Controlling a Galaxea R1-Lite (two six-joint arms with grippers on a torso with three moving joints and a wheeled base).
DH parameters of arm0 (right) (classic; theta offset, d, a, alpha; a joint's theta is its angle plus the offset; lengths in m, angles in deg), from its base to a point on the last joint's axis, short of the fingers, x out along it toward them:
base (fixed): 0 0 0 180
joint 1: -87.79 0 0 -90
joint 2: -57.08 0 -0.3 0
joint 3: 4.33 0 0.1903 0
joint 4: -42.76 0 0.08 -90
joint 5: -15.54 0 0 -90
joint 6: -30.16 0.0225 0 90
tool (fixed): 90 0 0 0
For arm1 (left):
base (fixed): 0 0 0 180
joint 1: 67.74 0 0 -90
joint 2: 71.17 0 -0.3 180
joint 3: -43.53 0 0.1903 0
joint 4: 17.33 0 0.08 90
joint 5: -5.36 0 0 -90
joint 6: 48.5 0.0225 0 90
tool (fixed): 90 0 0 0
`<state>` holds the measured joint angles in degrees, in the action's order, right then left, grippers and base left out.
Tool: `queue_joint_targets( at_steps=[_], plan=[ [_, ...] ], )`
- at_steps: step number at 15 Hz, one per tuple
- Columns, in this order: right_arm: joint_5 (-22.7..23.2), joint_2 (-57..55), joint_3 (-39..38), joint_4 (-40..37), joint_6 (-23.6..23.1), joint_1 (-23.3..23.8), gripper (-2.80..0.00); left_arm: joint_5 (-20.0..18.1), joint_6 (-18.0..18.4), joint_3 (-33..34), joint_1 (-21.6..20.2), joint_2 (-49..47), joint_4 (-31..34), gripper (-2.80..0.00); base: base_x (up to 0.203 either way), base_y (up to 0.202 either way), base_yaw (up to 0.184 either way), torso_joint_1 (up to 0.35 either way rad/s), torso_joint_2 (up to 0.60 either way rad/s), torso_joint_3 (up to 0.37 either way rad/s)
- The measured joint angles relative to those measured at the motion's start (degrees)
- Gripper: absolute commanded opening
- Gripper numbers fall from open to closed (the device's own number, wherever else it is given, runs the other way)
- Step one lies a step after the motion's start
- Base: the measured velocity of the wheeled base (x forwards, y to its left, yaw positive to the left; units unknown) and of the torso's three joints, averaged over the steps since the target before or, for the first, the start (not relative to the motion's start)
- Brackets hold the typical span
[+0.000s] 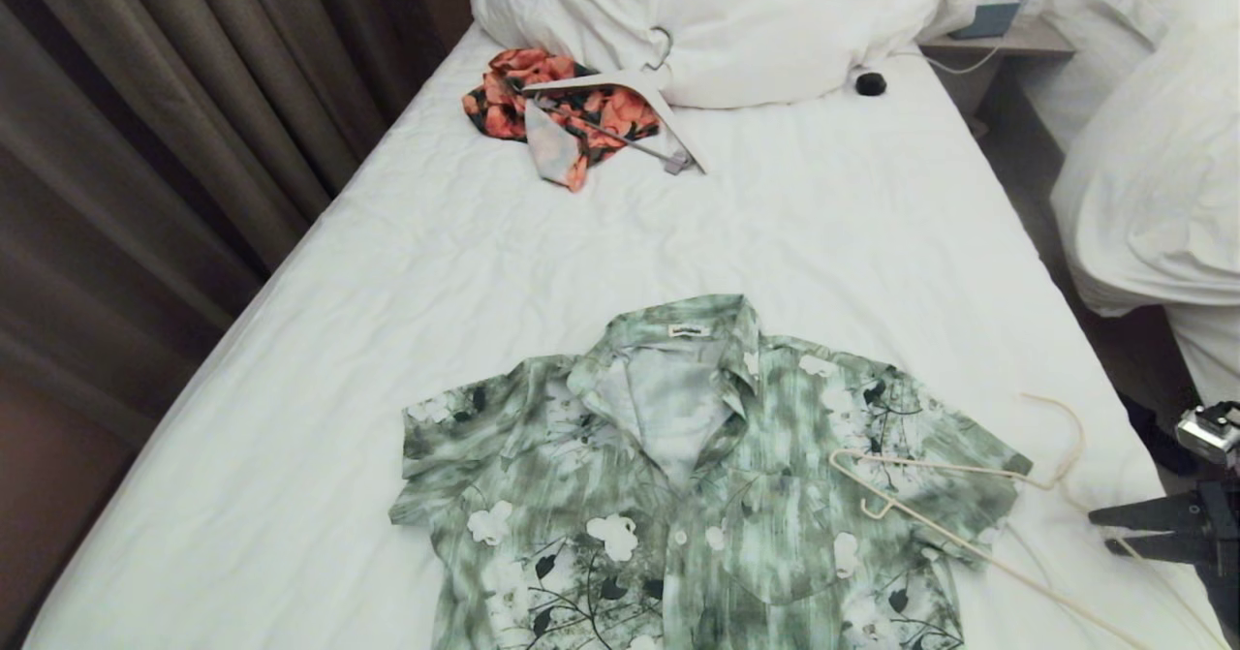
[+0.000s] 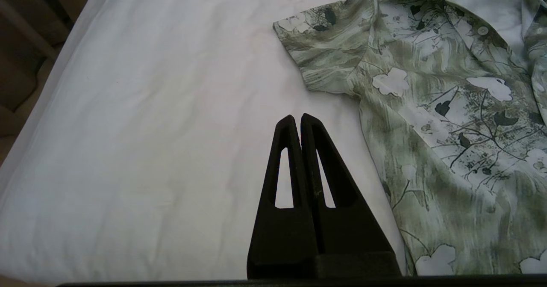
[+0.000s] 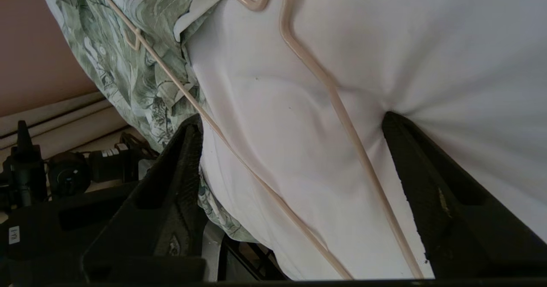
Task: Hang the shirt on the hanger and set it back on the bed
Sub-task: Lift the shirt and hanger
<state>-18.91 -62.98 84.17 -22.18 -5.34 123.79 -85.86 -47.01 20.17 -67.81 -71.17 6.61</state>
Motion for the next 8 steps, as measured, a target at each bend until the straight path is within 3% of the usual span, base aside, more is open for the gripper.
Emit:
queue_joint_targets(
  at_steps=[2,5,8],
  plan=[
    [0.21,-0.79,-0.65,-0.16,-2.54,-1.10,0.00,0.00,-0.01,0.00,0.00,0.00,-0.02,-2.80,0.000,0.000,0.000,0.000,0.00,0.000],
    [0.23,-1.56,-1.94,-2.75,-11.70,-1.65,0.00,0.02,0.00,0.00,0.00,0.00,0.00,-2.80,0.000,0.000,0.000,0.000,0.00,0.000],
    [0.12,-1.44,-2.27,-3.79,-12.29,-4.20,0.00,-0.01,-0.01,0.00,0.00,0.00,0.00,-2.80,0.000,0.000,0.000,0.000,0.00,0.000]
  ],
)
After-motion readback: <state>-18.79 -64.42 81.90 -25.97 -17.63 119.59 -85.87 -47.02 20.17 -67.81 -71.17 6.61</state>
